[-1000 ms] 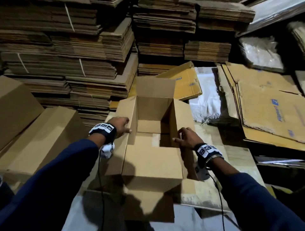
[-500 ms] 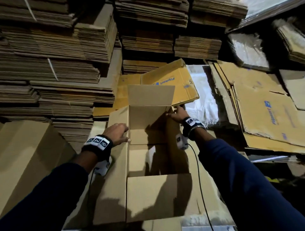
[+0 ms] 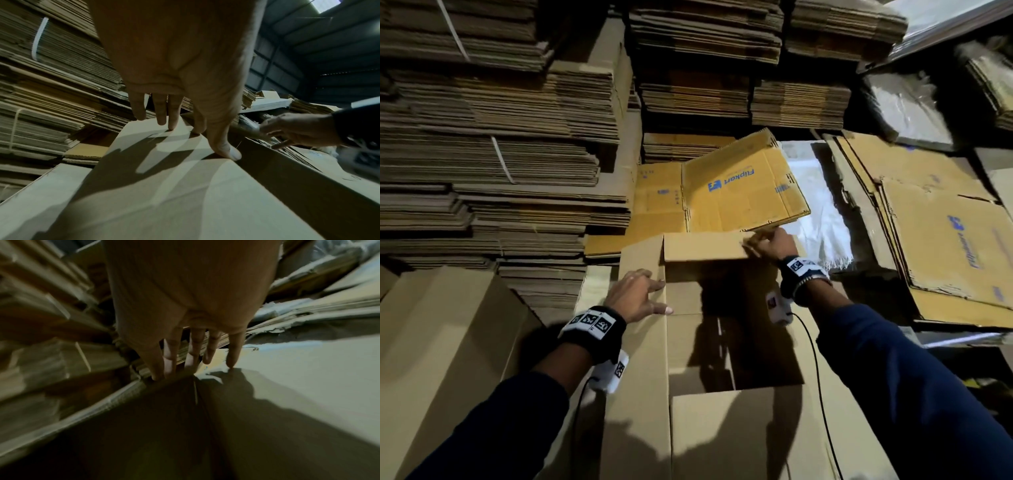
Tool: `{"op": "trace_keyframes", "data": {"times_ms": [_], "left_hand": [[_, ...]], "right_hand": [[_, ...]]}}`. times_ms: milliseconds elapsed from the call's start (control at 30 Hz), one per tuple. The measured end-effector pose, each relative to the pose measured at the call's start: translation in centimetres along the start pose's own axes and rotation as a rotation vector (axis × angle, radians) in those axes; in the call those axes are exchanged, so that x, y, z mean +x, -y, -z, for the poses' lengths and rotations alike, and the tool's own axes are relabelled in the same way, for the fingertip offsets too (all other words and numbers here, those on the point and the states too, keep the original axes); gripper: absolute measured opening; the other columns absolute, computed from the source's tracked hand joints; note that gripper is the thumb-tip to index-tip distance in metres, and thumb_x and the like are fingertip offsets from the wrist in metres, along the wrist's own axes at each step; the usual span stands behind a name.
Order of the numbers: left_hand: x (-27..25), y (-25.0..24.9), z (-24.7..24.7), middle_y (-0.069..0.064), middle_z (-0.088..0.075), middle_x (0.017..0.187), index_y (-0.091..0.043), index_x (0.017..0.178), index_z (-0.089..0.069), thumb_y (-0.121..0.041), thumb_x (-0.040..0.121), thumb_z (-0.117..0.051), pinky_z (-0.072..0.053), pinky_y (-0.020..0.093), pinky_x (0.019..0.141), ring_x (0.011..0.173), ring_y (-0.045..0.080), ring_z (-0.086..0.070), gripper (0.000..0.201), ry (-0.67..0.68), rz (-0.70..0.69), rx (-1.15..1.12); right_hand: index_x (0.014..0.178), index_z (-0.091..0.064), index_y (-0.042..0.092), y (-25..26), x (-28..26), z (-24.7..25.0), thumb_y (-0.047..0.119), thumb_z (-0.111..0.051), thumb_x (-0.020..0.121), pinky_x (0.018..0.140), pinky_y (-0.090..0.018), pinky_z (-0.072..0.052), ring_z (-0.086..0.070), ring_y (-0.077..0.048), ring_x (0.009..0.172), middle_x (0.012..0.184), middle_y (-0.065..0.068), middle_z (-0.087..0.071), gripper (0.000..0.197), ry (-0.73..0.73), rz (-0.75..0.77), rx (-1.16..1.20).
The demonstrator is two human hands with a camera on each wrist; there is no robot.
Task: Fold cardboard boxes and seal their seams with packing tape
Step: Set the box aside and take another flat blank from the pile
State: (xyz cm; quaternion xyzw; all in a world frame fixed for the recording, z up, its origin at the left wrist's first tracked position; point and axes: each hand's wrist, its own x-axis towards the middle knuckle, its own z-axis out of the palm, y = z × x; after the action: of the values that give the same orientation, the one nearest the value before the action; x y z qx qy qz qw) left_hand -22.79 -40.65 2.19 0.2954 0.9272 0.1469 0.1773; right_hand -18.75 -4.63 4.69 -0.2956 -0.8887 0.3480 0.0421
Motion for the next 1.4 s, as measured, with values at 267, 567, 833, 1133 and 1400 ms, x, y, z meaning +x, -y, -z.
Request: {"op": "trace_keyframes", "data": {"times_ms": [267,567,833,1133,1400], "left_hand": [[-4.7,3.6,-2.8,0.016,-0.006,0.174,-0.035,0.166,0.0,-0.081,0.088,-0.052,-0.019,0.055,0.127,0.16,0.036,-0.007,0.105,0.062,0.254,-0.248],[-12.4,0.6,2.5,-0.008,-0.038,0.159,-0.023,0.163,-0.029,-0.05,0.095,-0.071,-0.041,0.041,0.117,0.14,0.013,-0.046,0.084,-0.121,0.07,-0.477],[-15.2,-11.3,2.1,0.0,-0.038,0.165,-0.035,0.167,-0.006,-0.06,0.093,-0.068,-0.048,0.031,0.107,0.139,0.017,-0.054,0.099,0.016,-0.151,-0.443],[-15.8,-11.5,-11.4,-0.003,-0.005,0.175,-0.027,0.166,-0.023,-0.099,0.073,-0.037,-0.001,0.031,0.126,0.16,0.012,-0.004,0.118,0.102,-0.176,-0.063],[-16.1,-11.4,-13.1,-0.004,-0.008,0.174,-0.026,0.162,-0.033,-0.057,0.093,-0.07,0.006,0.024,0.122,0.16,0.011,-0.002,0.085,0.003,-0.147,-0.191]], "right_hand": [[0.145,-0.056,0.026,-2.6,-2.1,-3.3,0.039,-0.069,0.092,0.106,-0.062,-0.043,-0.03,-0.037,0.148,0.149,-0.007,-0.051,0.057,0.253,0.189,-0.581],[0.139,-0.06,0.009,-3.8,-5.6,-0.8,0.043,-0.076,0.089,0.097,-0.039,-0.05,-0.061,-0.036,0.118,0.131,-0.021,-0.063,0.063,0.251,0.233,-0.404],[0.13,-0.062,0.011,-9.1,-13.3,2.3,0.038,-0.077,0.091,0.081,-0.034,-0.05,-0.066,-0.034,0.101,0.118,-0.021,-0.068,0.049,0.257,0.155,-0.295],[0.139,-0.049,0.002,-17.0,-21.2,7.4,0.042,-0.069,0.096,0.097,-0.038,-0.044,-0.058,-0.041,0.124,0.13,-0.024,-0.064,0.062,0.045,-0.117,-0.057],[0.137,-0.056,0.029,-9.1,-25.7,13.0,0.047,-0.061,0.102,0.089,-0.047,-0.06,-0.072,-0.024,0.11,0.124,0.0,-0.072,0.04,0.333,0.011,0.525]]}}
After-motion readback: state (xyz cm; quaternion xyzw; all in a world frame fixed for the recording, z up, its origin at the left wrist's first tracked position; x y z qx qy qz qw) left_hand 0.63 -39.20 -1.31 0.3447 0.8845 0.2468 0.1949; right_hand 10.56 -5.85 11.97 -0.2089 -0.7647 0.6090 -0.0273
